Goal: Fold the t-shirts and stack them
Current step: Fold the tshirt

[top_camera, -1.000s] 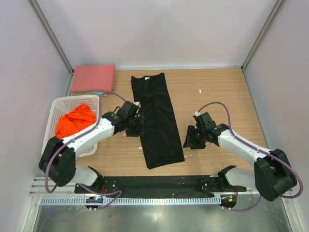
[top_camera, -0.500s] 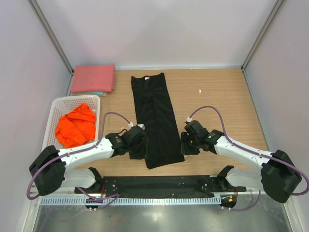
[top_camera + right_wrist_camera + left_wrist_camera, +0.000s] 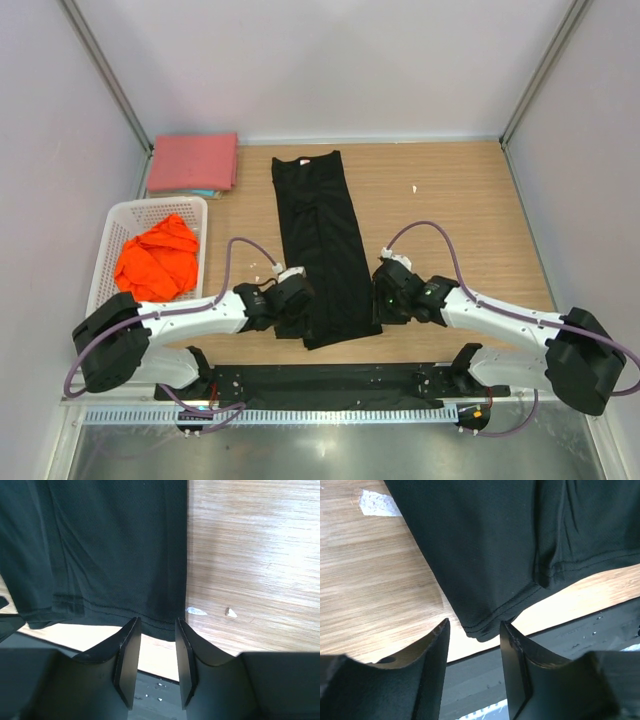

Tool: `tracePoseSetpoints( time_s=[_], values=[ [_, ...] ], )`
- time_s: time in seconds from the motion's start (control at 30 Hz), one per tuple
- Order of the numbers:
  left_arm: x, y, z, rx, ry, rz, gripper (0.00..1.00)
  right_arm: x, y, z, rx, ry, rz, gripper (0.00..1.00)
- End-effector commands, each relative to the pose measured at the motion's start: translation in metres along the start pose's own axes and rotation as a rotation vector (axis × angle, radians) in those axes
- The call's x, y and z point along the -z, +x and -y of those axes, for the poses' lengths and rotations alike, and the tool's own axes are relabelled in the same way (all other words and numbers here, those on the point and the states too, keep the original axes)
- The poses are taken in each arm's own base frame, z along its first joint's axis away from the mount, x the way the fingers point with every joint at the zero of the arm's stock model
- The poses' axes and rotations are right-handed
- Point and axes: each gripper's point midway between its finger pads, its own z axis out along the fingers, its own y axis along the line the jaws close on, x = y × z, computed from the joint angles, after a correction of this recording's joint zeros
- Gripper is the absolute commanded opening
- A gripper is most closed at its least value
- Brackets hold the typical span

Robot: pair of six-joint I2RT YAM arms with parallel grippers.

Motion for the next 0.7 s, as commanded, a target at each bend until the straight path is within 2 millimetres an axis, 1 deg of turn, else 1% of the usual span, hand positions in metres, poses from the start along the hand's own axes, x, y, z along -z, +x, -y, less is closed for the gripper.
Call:
tracePoseSetpoints(
  time_s=[0.0,0.07,0.17,0.23,0.27,0.33,0.37,0.43,0.47,0.5,0.57,0.67],
  values=[
    [-0.005,-0.004,-0.001,0.015,-0.012,0.036,0.44,-0.007,-0.004,0.006,-0.001,0.049,0.040,0.39],
    [-0.006,-0.002,-0.005,0.018,-0.020,0.038,0.43,-0.009,-0.002,0.012,0.005,0.074,0.039,0.38],
    [-0.007,0.000,-0.010,0.018,-0.033,0.039,0.42,-0.014,0.003,0.014,0.012,0.080,0.023,0.38],
    [-0.007,0.000,-0.012,0.021,-0.037,0.040,0.37,-0.017,0.006,0.014,0.013,0.079,0.021,0.38],
    [-0.007,0.000,-0.013,0.021,-0.038,0.041,0.32,-0.017,0.006,0.014,0.011,0.076,0.022,0.37],
    [-0.006,0.000,-0.014,0.019,-0.043,0.044,0.24,-0.018,0.006,0.016,0.007,0.079,0.031,0.32],
    [-0.005,-0.001,-0.016,0.016,-0.050,0.050,0.16,-0.017,0.005,0.016,0.005,0.078,0.036,0.26],
    [-0.002,-0.001,-0.020,0.008,-0.072,0.051,0.08,-0.012,0.001,0.018,-0.003,0.083,0.065,0.16],
    [-0.001,-0.003,-0.021,0.000,-0.081,0.056,0.00,-0.010,-0.001,0.019,-0.011,0.087,0.075,0.07],
    [0.001,-0.006,-0.023,-0.001,-0.091,0.069,0.00,-0.009,-0.002,0.021,-0.015,0.096,0.084,0.04],
    [0.004,-0.006,-0.026,-0.007,-0.110,0.073,0.00,-0.003,-0.007,0.018,-0.022,0.080,0.107,0.02],
    [0.009,-0.007,-0.029,-0.001,-0.112,0.086,0.00,-0.001,-0.006,0.019,-0.038,0.076,0.115,0.01]
  ],
)
